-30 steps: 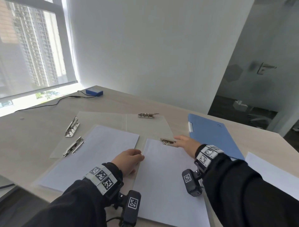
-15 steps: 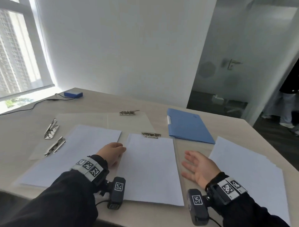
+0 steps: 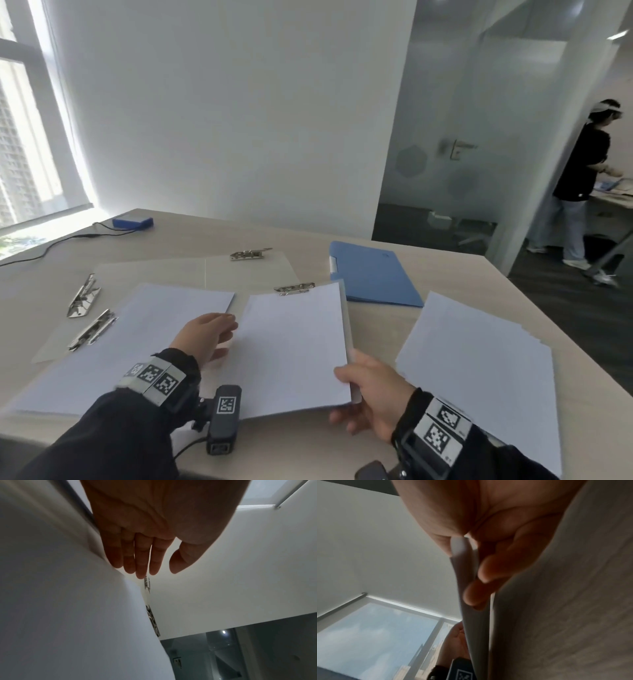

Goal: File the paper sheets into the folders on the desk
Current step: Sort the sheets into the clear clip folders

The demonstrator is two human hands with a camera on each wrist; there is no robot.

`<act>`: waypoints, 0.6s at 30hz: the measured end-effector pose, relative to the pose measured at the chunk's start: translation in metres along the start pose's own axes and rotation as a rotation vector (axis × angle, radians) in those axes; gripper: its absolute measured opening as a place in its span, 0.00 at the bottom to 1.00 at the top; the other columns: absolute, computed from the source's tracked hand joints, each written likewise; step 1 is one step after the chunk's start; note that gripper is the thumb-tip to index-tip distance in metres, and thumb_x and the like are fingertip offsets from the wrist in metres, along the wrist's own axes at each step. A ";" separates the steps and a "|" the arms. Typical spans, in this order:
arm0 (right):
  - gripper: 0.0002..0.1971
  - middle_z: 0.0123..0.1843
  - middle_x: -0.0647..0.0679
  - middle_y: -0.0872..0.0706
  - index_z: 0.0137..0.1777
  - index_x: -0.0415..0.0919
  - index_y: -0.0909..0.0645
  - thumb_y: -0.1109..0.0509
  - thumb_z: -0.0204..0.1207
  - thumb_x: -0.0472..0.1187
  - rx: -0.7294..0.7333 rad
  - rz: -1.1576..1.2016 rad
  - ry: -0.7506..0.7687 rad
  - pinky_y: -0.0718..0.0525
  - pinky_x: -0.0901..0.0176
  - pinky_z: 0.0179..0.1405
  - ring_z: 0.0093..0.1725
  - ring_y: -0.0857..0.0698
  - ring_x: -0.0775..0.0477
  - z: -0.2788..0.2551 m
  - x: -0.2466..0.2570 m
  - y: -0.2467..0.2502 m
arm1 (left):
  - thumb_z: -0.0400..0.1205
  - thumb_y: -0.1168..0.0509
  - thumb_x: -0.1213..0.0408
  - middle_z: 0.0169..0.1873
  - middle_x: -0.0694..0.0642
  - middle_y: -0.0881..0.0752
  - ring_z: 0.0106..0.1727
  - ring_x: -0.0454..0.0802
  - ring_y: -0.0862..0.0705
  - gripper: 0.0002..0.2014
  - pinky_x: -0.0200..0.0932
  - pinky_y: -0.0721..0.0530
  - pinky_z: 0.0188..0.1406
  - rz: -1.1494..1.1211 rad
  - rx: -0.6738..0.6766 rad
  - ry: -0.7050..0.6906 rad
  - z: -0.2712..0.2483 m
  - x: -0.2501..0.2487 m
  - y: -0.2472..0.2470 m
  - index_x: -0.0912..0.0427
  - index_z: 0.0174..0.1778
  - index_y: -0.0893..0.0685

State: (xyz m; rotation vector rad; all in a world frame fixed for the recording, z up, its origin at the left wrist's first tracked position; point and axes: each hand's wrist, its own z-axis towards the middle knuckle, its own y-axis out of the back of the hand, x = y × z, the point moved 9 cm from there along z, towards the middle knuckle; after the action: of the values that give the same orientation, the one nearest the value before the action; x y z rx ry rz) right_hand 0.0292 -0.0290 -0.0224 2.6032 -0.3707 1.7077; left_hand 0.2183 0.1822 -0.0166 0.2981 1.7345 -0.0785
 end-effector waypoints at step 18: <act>0.17 0.38 0.38 0.11 0.67 0.41 0.19 0.43 0.84 0.31 -0.194 0.344 0.409 0.18 0.58 0.17 0.21 0.19 0.43 -0.033 0.054 0.115 | 0.83 0.39 0.49 0.29 0.57 0.13 0.25 0.50 0.19 0.22 0.36 0.36 0.22 -0.045 0.221 0.088 -0.047 -0.016 -0.056 0.64 0.40 0.11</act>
State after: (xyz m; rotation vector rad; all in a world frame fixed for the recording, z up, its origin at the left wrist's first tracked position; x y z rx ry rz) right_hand -0.0030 -0.1465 0.0253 2.0765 -0.9523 2.1164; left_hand 0.1621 0.1360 0.0017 0.4298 1.8226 -0.2946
